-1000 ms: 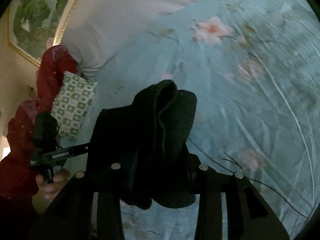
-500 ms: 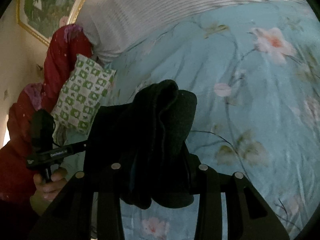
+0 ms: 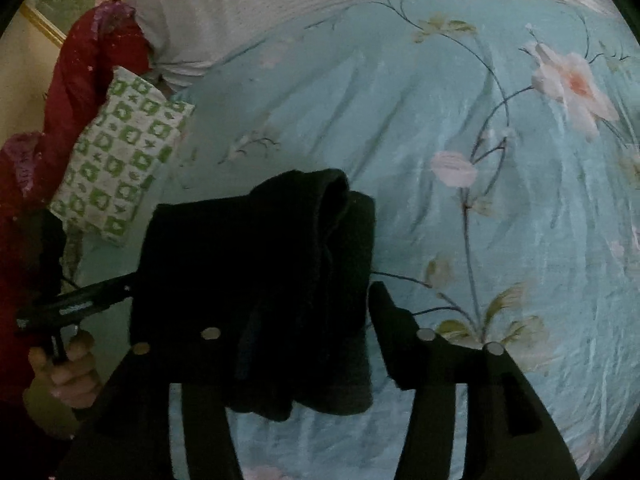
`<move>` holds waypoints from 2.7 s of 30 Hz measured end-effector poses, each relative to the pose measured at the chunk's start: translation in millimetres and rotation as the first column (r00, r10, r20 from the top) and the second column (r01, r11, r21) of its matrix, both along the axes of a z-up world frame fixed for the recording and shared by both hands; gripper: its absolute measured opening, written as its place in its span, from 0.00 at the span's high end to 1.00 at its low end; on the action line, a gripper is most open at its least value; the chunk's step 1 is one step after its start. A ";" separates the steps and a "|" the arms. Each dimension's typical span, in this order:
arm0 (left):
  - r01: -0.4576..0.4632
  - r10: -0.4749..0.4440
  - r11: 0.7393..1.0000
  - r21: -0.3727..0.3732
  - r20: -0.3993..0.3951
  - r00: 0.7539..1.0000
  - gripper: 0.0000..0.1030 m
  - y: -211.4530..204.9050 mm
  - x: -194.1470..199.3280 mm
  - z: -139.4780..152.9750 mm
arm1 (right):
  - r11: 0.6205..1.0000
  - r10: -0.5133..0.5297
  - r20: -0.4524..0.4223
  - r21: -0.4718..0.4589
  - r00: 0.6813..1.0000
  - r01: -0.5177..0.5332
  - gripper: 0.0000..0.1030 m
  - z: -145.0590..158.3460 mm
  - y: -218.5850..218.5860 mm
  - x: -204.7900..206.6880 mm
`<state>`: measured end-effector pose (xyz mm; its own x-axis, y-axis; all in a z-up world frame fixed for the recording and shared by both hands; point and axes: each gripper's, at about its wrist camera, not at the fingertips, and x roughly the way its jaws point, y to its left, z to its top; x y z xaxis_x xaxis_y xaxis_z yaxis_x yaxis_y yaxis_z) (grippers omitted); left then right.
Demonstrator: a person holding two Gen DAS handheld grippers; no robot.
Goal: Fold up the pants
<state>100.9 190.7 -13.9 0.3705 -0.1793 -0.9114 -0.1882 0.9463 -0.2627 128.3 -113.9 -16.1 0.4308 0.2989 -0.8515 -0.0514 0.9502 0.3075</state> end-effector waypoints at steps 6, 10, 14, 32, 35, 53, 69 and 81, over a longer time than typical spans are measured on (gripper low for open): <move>-0.021 0.021 0.999 0.029 -0.006 1.000 0.37 -0.4 0.0 -2.3 | 1.000 -0.013 0.004 0.005 1.000 0.013 0.37 -3.9 -7.9 -1.2; -0.042 0.042 0.999 0.026 -0.005 0.999 0.34 2.1 -2.1 0.1 | 1.000 -0.017 0.013 -0.015 1.000 0.017 0.37 0.0 -4.1 -4.6; -0.047 0.047 0.998 0.038 0.001 0.999 0.34 1.6 -8.5 4.9 | 0.999 -0.029 0.021 -0.026 0.999 0.029 0.35 5.1 -6.1 -8.9; -0.066 0.046 0.976 0.210 0.098 0.994 0.28 -20.7 -59.4 34.3 | 0.997 -0.021 0.148 -0.071 0.989 0.032 0.27 35.4 15.3 -52.2; -0.051 0.033 0.976 0.212 0.090 0.995 0.27 -26.7 -65.6 31.5 | 0.996 -0.014 0.142 -0.086 0.990 0.026 0.26 32.4 19.5 -57.0; -0.088 0.057 0.953 0.291 0.115 0.992 0.27 -39.6 -93.8 31.5 | 0.980 0.050 0.179 -0.197 0.983 -0.014 0.21 25.4 39.8 -90.8; -0.058 0.003 0.928 0.369 0.148 0.989 0.26 -56.1 -105.4 29.8 | 0.945 0.123 0.252 -0.325 0.960 -0.036 0.09 29.3 59.2 -109.2; -0.048 -0.020 0.913 0.404 0.163 0.986 0.24 -59.8 -108.8 26.5 | 0.933 0.153 0.284 -0.358 0.947 -0.043 0.05 28.0 66.5 -111.3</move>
